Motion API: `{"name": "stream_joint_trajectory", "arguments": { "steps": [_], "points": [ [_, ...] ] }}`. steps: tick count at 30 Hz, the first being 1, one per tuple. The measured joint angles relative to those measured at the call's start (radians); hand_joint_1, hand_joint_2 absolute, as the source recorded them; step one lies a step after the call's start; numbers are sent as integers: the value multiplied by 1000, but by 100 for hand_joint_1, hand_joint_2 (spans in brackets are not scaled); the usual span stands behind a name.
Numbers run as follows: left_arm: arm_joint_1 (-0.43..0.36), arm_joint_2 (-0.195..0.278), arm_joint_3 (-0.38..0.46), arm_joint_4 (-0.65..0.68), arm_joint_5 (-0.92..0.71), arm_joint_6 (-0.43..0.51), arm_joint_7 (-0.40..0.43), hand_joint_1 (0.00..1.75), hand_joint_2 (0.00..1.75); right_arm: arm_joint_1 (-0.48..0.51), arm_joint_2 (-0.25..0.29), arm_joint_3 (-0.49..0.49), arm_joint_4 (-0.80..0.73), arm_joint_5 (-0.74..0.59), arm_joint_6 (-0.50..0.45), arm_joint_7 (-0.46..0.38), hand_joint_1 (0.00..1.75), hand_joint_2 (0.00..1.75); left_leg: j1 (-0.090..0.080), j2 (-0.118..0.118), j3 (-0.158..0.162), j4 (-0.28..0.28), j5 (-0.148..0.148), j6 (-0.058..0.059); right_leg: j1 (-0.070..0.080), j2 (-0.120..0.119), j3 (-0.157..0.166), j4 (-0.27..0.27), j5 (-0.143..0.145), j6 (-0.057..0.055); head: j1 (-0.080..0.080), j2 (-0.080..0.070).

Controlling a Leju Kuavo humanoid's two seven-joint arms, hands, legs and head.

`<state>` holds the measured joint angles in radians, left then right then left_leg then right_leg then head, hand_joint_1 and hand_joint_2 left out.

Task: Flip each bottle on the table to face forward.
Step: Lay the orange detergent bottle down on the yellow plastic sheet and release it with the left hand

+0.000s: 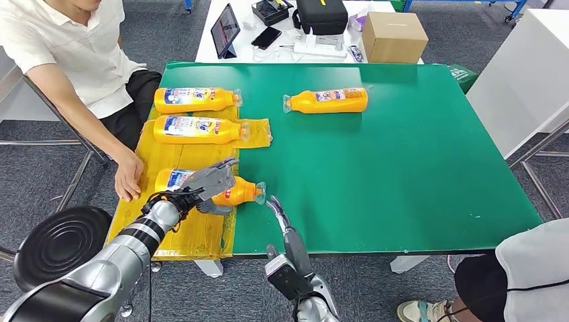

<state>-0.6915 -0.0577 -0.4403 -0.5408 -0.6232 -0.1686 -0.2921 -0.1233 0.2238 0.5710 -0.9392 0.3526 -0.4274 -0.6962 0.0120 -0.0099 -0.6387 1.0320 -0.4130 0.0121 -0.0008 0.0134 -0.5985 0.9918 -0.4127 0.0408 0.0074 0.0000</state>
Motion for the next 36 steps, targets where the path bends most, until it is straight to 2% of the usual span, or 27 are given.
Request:
{"name": "stream_joint_trajectory", "arguments": {
  "steps": [8, 13, 17, 20, 24, 28, 31, 35, 36],
  "points": [
    [65, 14, 0, -161, 197, -25, -38, 0, 175, 0, -9, 9, 15, -4, -12, 0, 0, 0, 0, 0, -1, 0, 0, 0, 0, 0, -1, 0, 0, 0, 0, 0],
    [160, 39, -1, -387, 406, -32, -61, 0, 175, 5, -23, 11, 12, -4, -43, 0, 0, 0, 0, 1, -1, 0, 0, 0, 0, 0, -2, 0, 0, 0, 0, 0],
    [265, 65, 16, -605, 559, -32, -83, 0, 175, 32, -45, 11, -56, -82, -56, -1, 0, 175, 0, 0, -3, 0, 0, 0, 0, 0, -4, 0, 0, 0, 0, 0],
    [370, 65, 45, -752, 671, -1, -69, 0, 175, 78, -66, -11, -197, -229, 2, -2, 0, 175, 0, 1, -4, 0, -1, 0, 0, 0, -5, 0, -1, 0, 0, 0],
    [506, 44, 71, -881, 753, 72, -54, 0, 175, 138, -73, -93, -394, -307, 60, -5, 0, 0, 0, 0, -6, 0, -1, 0, 0, 0, -8, -1, -1, 0, 0, 0],
    [602, 12, 78, -948, 818, 147, -38, 0, 175, 180, -55, -193, -512, -284, 49, -5, 0, 0, 0, 1, -7, 0, -2, 0, 0, 0, -8, -1, -1, 0, 0, 0],
    [637, -2, 78, -974, 831, 164, -33, 0, 175, 198, -45, -235, -553, -266, 34, -5, 0, 0, 0, 1, -7, 0, -1, 0, 0, 0, -8, -1, -1, 0, 0, 0],
    [658, -12, 78, -993, 835, 175, -28, 0, 0, 209, -39, -258, -578, -257, 10, -5, 0, 0, 0, 1, -7, 0, -1, 0, 0, 0, -8, -1, 0, 0, 0, 0],
    [663, -14, 78, -997, 834, 188, -26, 0, 44, 210, -39, -259, -578, -256, -7, -2, 0, 0, 0, 1, -7, 0, -1, 0, 0, 0, -8, -1, 0, 0, 0, 0]
  ]
}}
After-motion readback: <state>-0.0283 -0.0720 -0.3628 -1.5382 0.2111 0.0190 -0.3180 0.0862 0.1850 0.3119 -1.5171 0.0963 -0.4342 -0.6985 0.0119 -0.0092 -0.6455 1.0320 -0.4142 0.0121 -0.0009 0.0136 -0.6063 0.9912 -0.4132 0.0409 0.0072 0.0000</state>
